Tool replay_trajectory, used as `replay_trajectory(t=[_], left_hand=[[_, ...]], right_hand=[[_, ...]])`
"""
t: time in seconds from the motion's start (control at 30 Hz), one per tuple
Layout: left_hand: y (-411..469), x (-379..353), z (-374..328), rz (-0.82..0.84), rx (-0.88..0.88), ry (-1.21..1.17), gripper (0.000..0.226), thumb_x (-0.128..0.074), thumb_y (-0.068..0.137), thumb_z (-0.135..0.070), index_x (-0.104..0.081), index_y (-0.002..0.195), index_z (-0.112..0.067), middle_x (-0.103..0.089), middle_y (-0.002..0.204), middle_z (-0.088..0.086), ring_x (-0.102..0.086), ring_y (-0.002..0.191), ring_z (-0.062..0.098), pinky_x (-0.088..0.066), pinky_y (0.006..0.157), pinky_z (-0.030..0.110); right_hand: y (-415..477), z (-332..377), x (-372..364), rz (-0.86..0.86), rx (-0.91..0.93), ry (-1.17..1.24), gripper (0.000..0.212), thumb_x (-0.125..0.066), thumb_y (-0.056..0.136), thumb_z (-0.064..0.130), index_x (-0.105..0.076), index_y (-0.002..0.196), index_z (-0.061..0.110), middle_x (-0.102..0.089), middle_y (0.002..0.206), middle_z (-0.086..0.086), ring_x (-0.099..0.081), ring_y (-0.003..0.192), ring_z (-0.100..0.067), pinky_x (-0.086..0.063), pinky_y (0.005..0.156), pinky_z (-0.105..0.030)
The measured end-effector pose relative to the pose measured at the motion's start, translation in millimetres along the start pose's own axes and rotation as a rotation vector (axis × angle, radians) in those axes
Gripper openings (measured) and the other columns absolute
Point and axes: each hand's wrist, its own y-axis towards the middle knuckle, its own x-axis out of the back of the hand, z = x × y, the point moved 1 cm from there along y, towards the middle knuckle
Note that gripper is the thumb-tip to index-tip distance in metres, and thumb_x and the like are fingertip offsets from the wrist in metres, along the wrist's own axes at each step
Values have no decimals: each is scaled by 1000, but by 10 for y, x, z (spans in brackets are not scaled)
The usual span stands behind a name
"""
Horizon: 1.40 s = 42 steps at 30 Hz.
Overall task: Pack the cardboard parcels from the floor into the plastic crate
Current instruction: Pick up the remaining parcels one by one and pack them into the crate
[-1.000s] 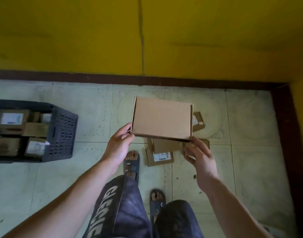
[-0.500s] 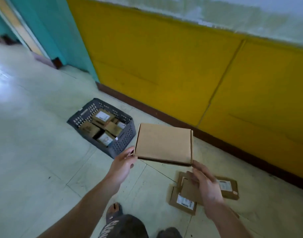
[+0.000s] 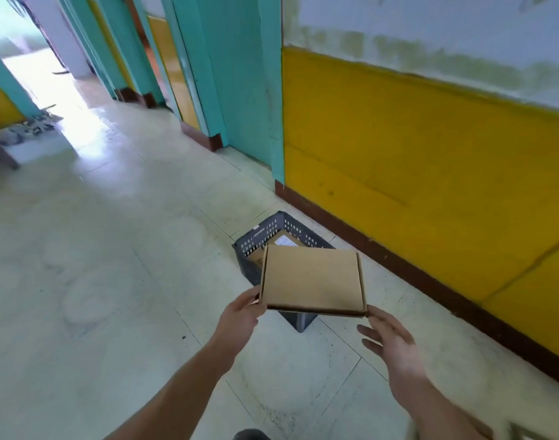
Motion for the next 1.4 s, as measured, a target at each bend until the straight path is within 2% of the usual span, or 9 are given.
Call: replay_trajectory(t=[0.13, 0.4, 0.53, 0.7, 0.93, 1.1, 1.2, 1.3, 1.4], left_hand=[[440, 557, -139, 41, 1, 1, 32, -56, 93, -9, -68, 99, -38, -65, 121, -9, -56, 114, 17, -40, 101, 38], [1627, 954, -468, 97, 24, 43, 31, -66, 80, -17, -68, 105, -35, -67, 110, -13, -57, 112, 14, -43, 98, 34], [2340, 1036, -694, 118, 28, 91, 29, -59, 93, -13, -65, 108, -37, -65, 112, -16, -57, 112, 11, -44, 103, 38], [3213, 1207, -1028, 109, 89, 148, 32, -58, 94, -12, -63, 121, -27, -63, 124, -6, -57, 116, 14, -43, 105, 41], [4149, 1187, -1468, 213, 131, 281, 30, -62, 85, -21, -62, 112, -34, -63, 103, -16, -57, 101, 9, -44, 100, 39], [4858, 1101, -1515, 334, 102, 462, 31, -60, 75, -19, -68, 85, -47, -71, 101, -8, -62, 103, 21, -46, 95, 40], [5337, 1103, -1510, 446, 139, 564, 33, -55, 90, -11, -62, 92, -42, -69, 99, -15, -61, 100, 15, -46, 89, 33], [5837, 1158, -1498, 548, 180, 666, 42, -55, 82, -30, -61, 124, -32, -65, 125, -6, -58, 116, 19, -43, 103, 43], [6234, 1170, -1549, 553, 234, 676, 54, -56, 89, -21, -48, 142, -20, -54, 139, -2, -49, 129, 22, -35, 111, 43]], right_hand=[[94, 56, -675, -18, -11, 13, 22, -47, 100, 10, -66, 107, 19, -67, 104, -1, -65, 97, -21, -50, 90, -39], [817, 235, -1537, -93, -43, 5, 23, -48, 100, 13, -66, 111, 21, -67, 105, -2, -64, 100, -20, -52, 87, -35], [1376, 380, -1945, -133, -85, 68, 22, -49, 99, 10, -67, 110, 18, -68, 103, -3, -64, 94, -17, -50, 73, -26], [1991, 643, -2464, -123, -153, 109, 21, -54, 96, 11, -68, 100, 24, -70, 101, -2, -65, 93, -14, -50, 82, -32], [2557, 855, -2873, -206, -222, 98, 19, -56, 95, 14, -69, 106, 22, -69, 100, 1, -64, 91, -11, -51, 85, -34], [2967, 814, -3218, -364, -313, 121, 24, -60, 92, 13, -68, 113, 19, -70, 107, -8, -65, 100, -23, -52, 94, -45], [3140, 793, -3511, -454, -355, 104, 21, -58, 92, 13, -68, 106, 25, -69, 106, -5, -63, 101, -22, -49, 99, -47], [3370, 781, -3799, -587, -428, 182, 21, -56, 93, 11, -67, 106, 23, -67, 96, -1, -64, 94, -19, -49, 98, -47], [3598, 758, -4056, -668, -482, 260, 25, -54, 94, 10, -67, 113, 19, -69, 101, -6, -65, 98, -21, -51, 96, -43]])
